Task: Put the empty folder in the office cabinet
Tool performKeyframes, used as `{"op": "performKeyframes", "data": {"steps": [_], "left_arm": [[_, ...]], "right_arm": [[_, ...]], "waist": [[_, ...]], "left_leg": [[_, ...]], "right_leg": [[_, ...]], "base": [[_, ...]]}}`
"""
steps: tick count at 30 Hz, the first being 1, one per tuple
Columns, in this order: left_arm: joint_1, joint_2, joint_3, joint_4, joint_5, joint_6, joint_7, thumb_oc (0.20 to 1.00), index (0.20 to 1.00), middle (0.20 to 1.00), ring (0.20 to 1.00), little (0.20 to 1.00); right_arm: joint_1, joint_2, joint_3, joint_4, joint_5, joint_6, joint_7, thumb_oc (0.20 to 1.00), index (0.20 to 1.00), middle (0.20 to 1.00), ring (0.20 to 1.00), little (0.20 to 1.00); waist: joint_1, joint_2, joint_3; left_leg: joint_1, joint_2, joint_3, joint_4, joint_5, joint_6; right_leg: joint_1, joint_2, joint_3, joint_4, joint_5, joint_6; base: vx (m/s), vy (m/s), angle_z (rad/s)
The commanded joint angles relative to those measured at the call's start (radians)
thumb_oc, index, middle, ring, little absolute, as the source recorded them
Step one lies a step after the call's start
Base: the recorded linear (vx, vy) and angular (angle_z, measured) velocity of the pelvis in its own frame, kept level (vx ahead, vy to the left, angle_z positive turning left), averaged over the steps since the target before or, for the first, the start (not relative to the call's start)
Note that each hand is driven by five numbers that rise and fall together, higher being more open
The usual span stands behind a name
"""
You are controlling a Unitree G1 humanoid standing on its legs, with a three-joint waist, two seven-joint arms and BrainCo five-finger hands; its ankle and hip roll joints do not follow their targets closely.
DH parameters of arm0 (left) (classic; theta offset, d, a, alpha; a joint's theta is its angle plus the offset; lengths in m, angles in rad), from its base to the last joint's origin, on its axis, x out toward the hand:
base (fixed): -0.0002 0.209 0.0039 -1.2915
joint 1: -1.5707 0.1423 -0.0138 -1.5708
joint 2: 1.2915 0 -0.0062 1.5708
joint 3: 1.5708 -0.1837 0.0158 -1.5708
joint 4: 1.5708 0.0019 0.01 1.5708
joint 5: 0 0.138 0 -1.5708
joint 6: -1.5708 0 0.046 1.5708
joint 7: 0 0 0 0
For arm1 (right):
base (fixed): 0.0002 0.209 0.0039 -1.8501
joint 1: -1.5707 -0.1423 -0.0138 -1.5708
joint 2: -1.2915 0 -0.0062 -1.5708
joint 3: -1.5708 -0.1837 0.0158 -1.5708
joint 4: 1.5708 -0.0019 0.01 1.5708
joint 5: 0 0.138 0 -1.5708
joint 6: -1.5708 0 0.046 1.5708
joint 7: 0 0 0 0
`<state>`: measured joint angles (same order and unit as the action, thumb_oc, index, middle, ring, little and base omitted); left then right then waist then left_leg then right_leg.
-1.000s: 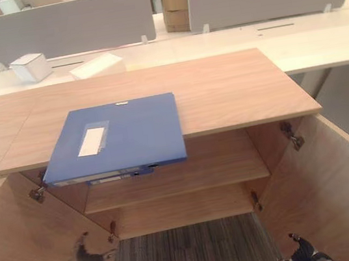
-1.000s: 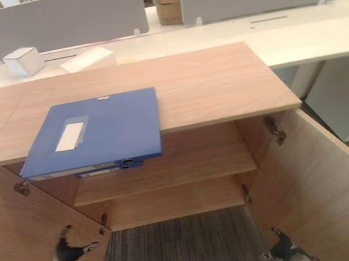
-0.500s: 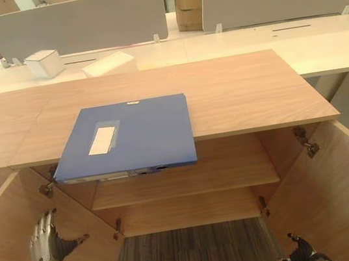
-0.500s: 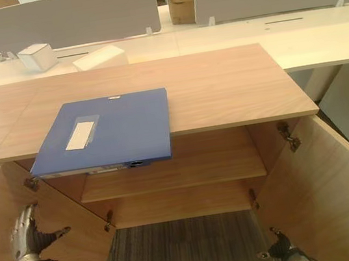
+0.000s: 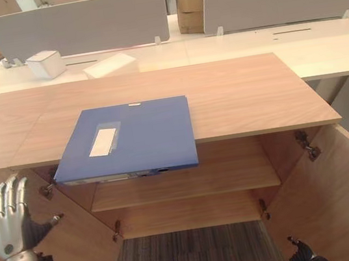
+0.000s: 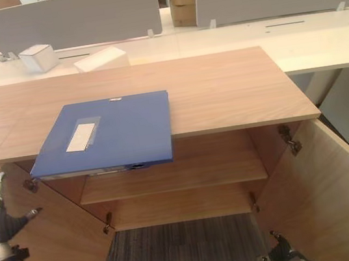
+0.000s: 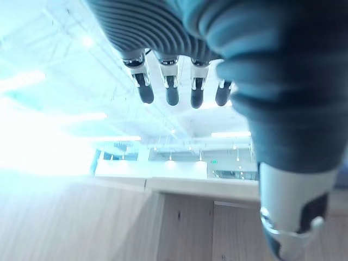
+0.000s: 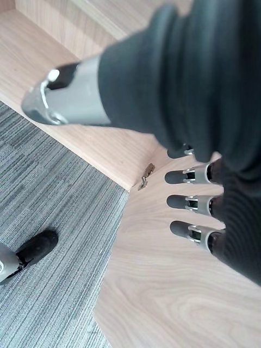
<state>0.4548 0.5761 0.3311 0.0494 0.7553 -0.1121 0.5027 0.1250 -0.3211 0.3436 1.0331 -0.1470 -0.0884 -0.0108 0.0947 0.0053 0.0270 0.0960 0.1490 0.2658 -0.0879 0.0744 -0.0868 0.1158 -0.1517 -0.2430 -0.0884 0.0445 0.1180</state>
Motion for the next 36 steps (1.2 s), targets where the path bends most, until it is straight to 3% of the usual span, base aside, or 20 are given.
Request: {"op": "performKeyframes", "data": {"steps": [1,10,18,36], "left_arm": [[-0.013,0.083,0.091,-0.040,0.050,0.023,0.073,1.000,1.000,1.000,1.000,1.000],[-0.004,0.080,0.156,-0.152,0.053,0.002,0.091,1.000,1.000,1.000,1.000,1.000],[-0.054,0.115,0.022,-0.130,0.028,-0.042,0.047,1.000,1.000,1.000,1.000,1.000],[-0.190,0.186,-0.175,-0.035,0.021,-0.054,-0.004,1.000,1.000,1.000,1.000,1.000]], "right_arm": [[-0.055,0.013,-0.006,0.058,-0.019,-0.028,-0.014,1.000,1.000,1.000,1.000,1.000],[-0.056,0.025,0.006,0.066,-0.014,-0.031,-0.014,1.000,1.000,1.000,1.000,1.000],[-0.068,0.028,0.012,0.069,0.006,-0.031,-0.021,1.000,1.000,1.000,1.000,1.000],[-0.067,0.026,0.000,0.069,0.040,-0.033,-0.036,1.000,1.000,1.000,1.000,1.000]], "waist": [[0.023,-0.026,-0.003],[0.034,-0.036,-0.006],[0.008,-0.033,-0.002],[-0.047,-0.025,0.003]], "left_leg": [[0.003,0.086,-0.078,0.001,-0.049,-0.076],[0.002,0.083,-0.083,0.001,-0.050,-0.077],[0.017,0.081,-0.075,0.001,-0.054,-0.077],[0.045,0.081,-0.038,0.001,-0.066,-0.077]], "right_leg": [[-0.001,-0.129,0.005,0.009,0.037,0.093],[0.006,-0.130,-0.005,0.009,0.038,0.093],[0.009,-0.128,0.004,0.009,0.039,0.092],[-0.010,-0.121,0.050,0.008,0.044,0.094]], "base": [[-0.02,-0.007,0.04],[-0.01,-0.008,0.06],[0.00,-0.001,-0.01],[0.02,0.005,-0.08]]}}
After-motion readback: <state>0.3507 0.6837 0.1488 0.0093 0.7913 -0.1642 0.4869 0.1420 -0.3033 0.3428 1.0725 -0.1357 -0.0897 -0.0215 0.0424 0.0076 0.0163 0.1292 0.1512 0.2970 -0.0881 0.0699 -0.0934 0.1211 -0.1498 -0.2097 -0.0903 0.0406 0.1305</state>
